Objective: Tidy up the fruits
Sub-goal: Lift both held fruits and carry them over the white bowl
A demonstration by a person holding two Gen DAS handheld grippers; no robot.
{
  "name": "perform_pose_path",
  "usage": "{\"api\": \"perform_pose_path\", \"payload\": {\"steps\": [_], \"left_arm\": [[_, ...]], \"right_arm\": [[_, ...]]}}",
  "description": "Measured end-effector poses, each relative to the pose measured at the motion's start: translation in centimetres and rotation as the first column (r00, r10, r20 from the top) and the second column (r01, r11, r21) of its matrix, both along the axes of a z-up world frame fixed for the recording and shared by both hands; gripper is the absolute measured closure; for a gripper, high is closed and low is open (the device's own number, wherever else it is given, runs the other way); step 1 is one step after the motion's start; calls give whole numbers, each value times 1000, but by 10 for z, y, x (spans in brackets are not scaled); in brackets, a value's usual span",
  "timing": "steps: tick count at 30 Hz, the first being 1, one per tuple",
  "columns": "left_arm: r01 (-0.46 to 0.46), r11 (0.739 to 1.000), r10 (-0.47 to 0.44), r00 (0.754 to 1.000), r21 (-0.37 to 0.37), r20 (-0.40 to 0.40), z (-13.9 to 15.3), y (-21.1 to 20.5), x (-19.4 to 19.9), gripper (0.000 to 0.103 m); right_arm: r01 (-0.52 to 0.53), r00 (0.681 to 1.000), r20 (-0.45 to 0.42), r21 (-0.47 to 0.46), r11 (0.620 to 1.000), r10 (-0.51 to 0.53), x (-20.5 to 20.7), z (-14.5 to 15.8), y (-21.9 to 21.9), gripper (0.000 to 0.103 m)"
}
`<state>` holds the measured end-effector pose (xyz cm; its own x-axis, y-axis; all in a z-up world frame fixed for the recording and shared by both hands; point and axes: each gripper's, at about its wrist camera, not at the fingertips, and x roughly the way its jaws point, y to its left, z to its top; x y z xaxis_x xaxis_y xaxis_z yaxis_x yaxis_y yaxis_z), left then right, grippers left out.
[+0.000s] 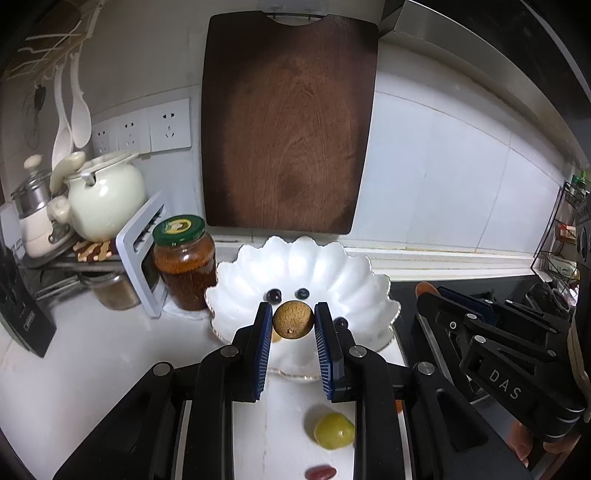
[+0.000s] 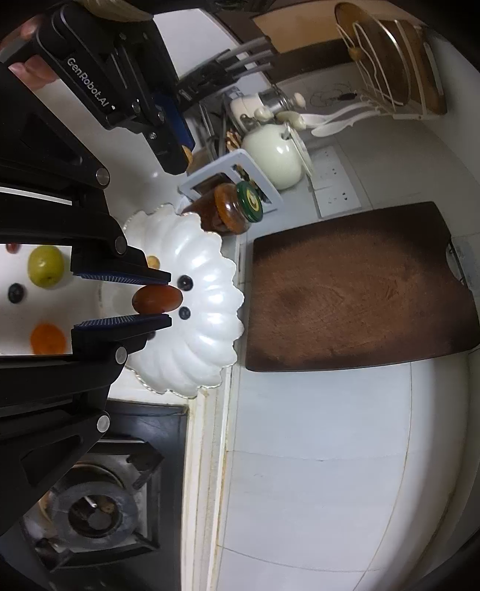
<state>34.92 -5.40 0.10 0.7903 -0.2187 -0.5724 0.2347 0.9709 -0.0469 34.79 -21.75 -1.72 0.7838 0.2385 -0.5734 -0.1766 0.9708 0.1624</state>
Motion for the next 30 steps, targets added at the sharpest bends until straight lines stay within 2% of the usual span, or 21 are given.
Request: {"api": "perform_pose_path", "payload": {"steps": [12,17,22,30], "left_arm": [[0,1000,1,999,23,-44,5,-4,51,79],[8,1000,-5,996,24,-91,-1,-3,73,79],[-5,999,9,993,35,-122,-10,-2,90,79],[7,999,1,977,39,-211,-28,-7,124,79]], "right_arm": [[23,999,-29,-25,999,-23,49,8,4,86],[22,998,-52,-61,998,-25,71,6,8,86],[17,996,-85,-94,995,-25,90,-2,11,86],[13,984,-174,-85,996,-27,122,-25,9,86]]}}
